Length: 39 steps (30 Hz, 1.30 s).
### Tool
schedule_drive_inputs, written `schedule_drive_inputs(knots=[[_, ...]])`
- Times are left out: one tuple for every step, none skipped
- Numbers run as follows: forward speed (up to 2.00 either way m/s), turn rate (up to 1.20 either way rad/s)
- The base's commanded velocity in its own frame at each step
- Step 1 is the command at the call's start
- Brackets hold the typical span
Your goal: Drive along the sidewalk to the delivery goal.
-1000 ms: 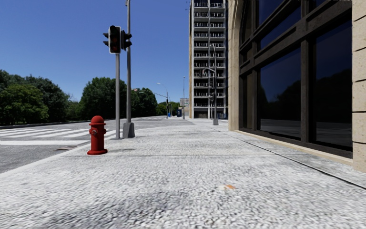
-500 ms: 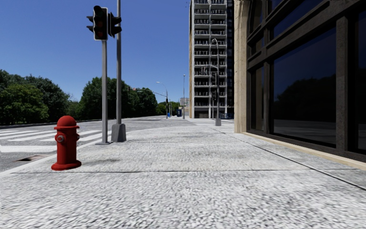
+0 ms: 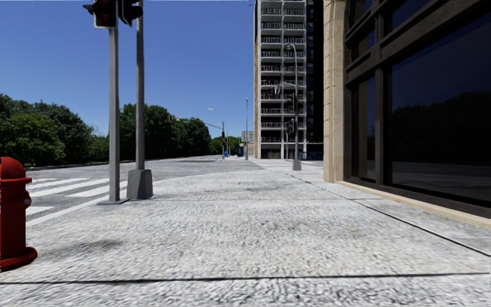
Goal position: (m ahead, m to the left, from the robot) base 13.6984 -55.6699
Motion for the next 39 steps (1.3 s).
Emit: schedule_drive_inputs(knots=[[2.00,0.00],[2.00,0.00],[2.00,0.00],[2.00,0.00],[2.00,0.00],[2.00,0.00],[2.00,0.00],[2.00,0.00],[2.00,0.00],[2.00,0.00],[2.00,0.00],[2.00,0.00],[2.00,0.00],[2.00,0.00],[2.00,0.00],[2.00,0.00],[2.00,0.00],[2.00,0.00],[2.00,0.00],[2.00,0.00],[2.00,0.00],[2.00,0.00],[2.00,0.00],[2.00,0.00],[2.00,0.00],[2.00,0.00],[2.00,0.00],[2.00,0.00],[2.00,0.00],[2.00,0.00],[2.00,0.00],[2.00,0.00],[2.00,0.00],[2.00,0.00],[2.00,0.00],[2.00,0.00],[2.00,0.00],[2.00,0.00],[2.00,0.00]])
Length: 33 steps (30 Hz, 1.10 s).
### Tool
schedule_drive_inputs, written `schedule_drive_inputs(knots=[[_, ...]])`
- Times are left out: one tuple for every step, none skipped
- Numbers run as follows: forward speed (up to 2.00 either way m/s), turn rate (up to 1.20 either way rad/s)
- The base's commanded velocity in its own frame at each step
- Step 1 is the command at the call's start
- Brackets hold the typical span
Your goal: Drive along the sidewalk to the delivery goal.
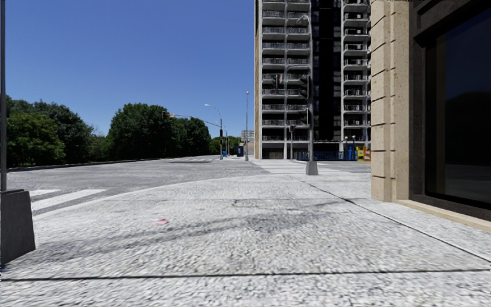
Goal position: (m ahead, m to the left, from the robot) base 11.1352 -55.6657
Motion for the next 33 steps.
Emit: schedule_drive_inputs(knots=[[2.00,0.00],[2.00,0.00],[2.00,0.00],[2.00,0.00],[2.00,0.00],[2.00,0.00],[2.00,0.00],[2.00,0.00],[2.00,0.00],[2.00,0.00],[2.00,0.00],[2.00,0.00],[2.00,0.00],[2.00,0.00],[2.00,0.00],[2.00,0.00],[2.00,0.00],[2.00,0.00],[2.00,0.00],[2.00,0.00],[2.00,0.00],[2.00,0.00],[2.00,0.00],[2.00,0.00],[2.00,0.00],[2.00,0.00],[2.00,0.00],[2.00,0.00],[2.00,0.00],[2.00,0.00],[2.00,0.00],[2.00,0.00],[2.00,0.00]])
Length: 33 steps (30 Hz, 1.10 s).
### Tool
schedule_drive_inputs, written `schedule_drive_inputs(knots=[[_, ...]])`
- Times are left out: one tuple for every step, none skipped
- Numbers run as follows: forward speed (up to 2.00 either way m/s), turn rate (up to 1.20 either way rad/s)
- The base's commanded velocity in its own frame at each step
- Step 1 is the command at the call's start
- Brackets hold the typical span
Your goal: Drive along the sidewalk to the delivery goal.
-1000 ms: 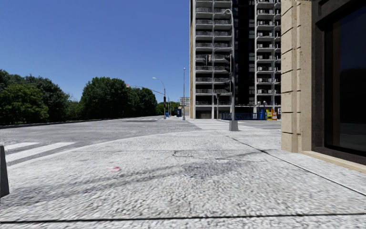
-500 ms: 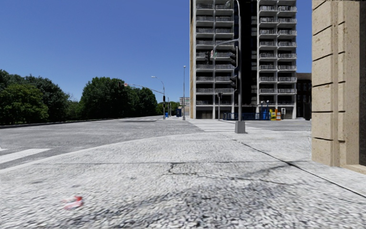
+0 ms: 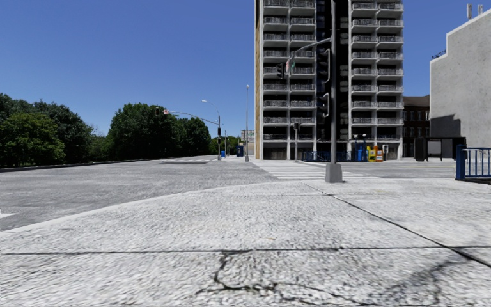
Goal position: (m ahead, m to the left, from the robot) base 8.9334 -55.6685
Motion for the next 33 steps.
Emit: schedule_drive_inputs(knots=[[2.00,0.00],[2.00,0.00],[2.00,0.00],[2.00,0.00],[2.00,0.00],[2.00,0.00],[2.00,0.00],[2.00,0.00],[2.00,0.00],[2.00,0.00],[2.00,0.00],[2.00,0.00],[2.00,0.00],[2.00,0.00],[2.00,0.00],[2.00,0.00],[2.00,0.00],[2.00,0.00],[2.00,0.00],[2.00,0.00],[2.00,0.00],[2.00,0.00],[2.00,-0.14],[2.00,-0.30],[2.00,-0.30],[2.00,-0.45],[2.00,-0.60],[2.00,-0.82],[2.00,-0.97],[2.00,-0.97],[2.00,-1.08],[2.00,-1.11],[2.00,-1.12]])
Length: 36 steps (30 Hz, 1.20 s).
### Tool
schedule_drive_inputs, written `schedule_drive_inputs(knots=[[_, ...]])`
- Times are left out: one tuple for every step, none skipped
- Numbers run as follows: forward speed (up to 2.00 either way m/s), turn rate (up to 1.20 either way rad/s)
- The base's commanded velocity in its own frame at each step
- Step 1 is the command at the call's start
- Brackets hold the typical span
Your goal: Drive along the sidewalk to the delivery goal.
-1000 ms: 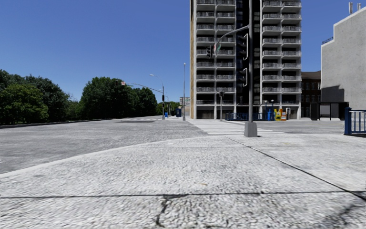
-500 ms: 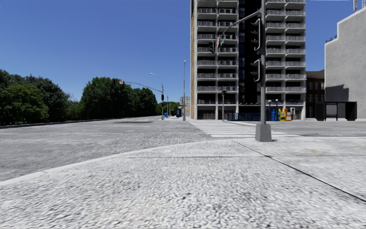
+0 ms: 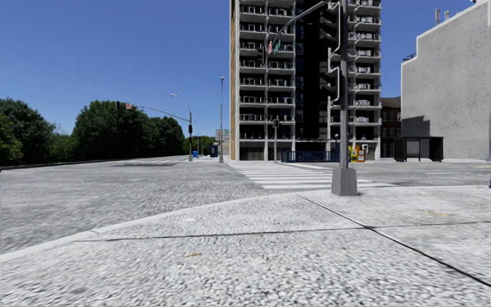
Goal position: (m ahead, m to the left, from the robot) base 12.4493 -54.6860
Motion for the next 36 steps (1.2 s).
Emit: schedule_drive_inputs(knots=[[2.00,-1.12],[2.00,-1.12],[2.00,-1.13],[2.00,-1.13],[2.00,-1.13],[2.00,-1.13],[2.00,-1.13],[2.00,-1.13],[2.00,-1.13],[2.00,-1.13],[2.00,-1.13],[2.00,-1.13],[2.00,-1.13],[2.00,-1.13],[2.00,-1.13],[2.00,-1.13],[2.00,-1.13],[2.00,-1.13],[2.00,-1.13],[2.00,-1.13],[2.00,-1.13],[2.00,-1.13],[2.00,-1.13],[2.00,-1.13],[2.00,-1.13],[2.00,-1.13],[2.00,-1.13],[2.00,-1.13],[2.00,-1.13],[2.00,-1.13],[2.00,-1.13],[2.00,-1.13],[2.00,-1.13],[2.00,-1.13],[2.00,-1.13],[2.00,-1.13]])
